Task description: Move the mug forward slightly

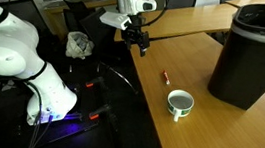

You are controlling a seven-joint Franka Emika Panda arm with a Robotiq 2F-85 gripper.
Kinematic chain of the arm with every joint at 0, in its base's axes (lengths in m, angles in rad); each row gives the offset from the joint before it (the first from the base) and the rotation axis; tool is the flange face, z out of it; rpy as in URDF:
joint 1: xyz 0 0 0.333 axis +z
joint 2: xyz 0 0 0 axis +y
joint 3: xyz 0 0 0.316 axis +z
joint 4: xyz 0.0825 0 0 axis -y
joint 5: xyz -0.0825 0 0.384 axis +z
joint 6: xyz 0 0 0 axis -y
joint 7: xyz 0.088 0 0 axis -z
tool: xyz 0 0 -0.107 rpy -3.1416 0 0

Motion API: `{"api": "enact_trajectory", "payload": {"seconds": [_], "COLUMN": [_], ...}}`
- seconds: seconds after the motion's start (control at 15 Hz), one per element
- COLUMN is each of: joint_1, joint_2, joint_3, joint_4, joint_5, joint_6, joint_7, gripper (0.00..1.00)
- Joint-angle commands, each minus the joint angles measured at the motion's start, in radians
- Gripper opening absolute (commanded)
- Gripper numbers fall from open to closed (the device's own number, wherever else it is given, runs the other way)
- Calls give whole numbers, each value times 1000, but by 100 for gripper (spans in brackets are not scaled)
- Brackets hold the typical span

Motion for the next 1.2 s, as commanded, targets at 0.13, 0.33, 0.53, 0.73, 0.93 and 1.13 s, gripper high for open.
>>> {"api": "enact_trajectory", "payload": {"seconds": [0.13, 0.33, 0.53, 0.73, 0.93, 1.13], "joint_1": [-44, -47, -41, -58, -100, -145], "joint_2": [116, 137, 182, 335, 514, 658], "joint_3": [-1, 2, -10, -31, -39, -26], "joint_4": [41, 62, 81, 127, 199, 300], "joint_5": [-107, -114, -101, -127, -125, -134], "joint_6": [50, 50, 52, 70, 176, 220], "joint_7": [-8, -8, -87, -236, -288, -300], "gripper": [100, 100, 100, 100, 100, 100]}}
